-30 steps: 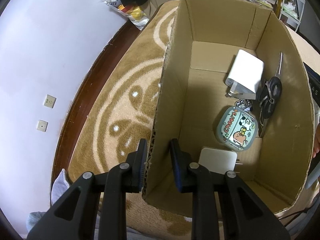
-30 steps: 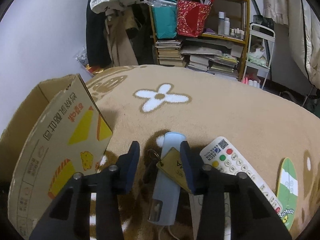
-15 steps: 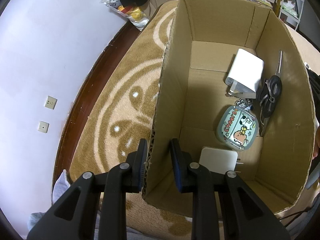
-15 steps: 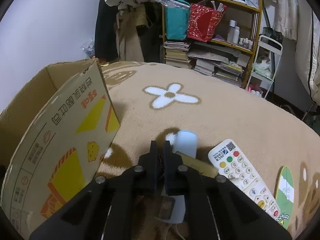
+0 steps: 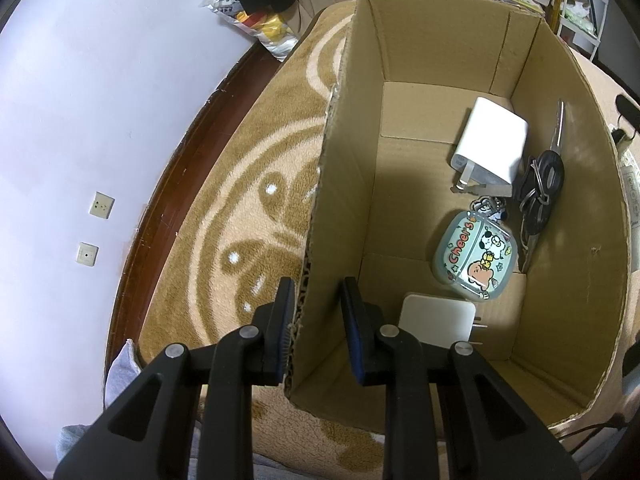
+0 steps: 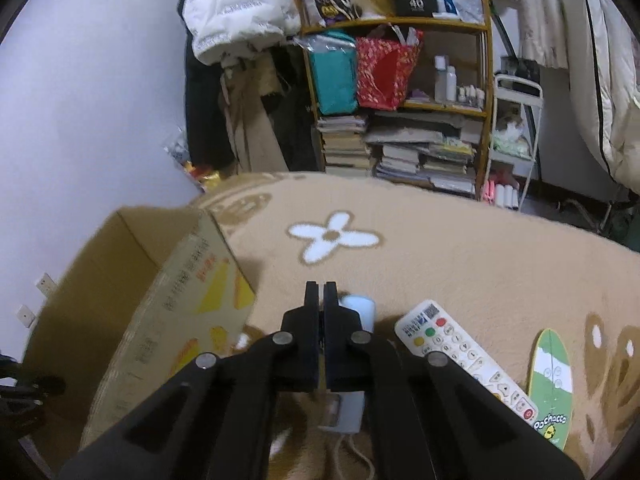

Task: Organize rigid objects
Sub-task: 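Grasp the AIMA tag and drop it into the box with the right tool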

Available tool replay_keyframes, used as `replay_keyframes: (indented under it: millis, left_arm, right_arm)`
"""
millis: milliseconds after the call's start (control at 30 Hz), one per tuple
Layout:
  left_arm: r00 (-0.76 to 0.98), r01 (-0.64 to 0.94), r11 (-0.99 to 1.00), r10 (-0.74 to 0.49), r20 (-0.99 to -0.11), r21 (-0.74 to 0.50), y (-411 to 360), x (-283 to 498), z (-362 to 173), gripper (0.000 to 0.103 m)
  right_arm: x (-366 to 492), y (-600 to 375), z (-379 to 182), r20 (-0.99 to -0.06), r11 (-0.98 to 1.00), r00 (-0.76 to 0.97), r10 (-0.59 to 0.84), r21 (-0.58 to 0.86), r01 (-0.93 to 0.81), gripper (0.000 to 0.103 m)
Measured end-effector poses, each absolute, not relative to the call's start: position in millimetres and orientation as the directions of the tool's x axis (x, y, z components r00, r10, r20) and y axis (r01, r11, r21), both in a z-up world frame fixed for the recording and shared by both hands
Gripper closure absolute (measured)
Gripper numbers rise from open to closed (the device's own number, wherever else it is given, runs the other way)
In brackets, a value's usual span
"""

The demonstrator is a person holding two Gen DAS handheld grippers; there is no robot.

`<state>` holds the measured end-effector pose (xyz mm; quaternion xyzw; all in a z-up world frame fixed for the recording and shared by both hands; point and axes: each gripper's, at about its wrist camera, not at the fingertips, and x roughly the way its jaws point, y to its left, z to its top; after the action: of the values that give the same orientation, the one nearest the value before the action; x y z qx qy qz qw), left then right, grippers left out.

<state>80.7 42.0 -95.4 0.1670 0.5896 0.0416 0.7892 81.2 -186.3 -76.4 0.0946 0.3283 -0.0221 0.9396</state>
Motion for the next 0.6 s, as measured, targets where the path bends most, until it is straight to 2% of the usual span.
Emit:
replay_keyframes:
  millis: [433, 600]
  left_arm:
    - [0.303, 0.135, 0.938, 0.268, -0.915, 0.319, 40.5, 80.1, -94.0, 0.08]
    - [0.301, 0.133, 0.939, 0.266, -0.916, 0.317, 40.8, 80.4, -93.2, 0.08]
  right_arm:
    - [47.9, -128.6, 0.3, -0.439, 0.973, 0.879, 0.187, 0.203, -0.106, 0.1]
    - [38.0, -103.2, 12.9, -0.415, 0.959, 0.871, 0.264, 0.207, -0.193, 0.1]
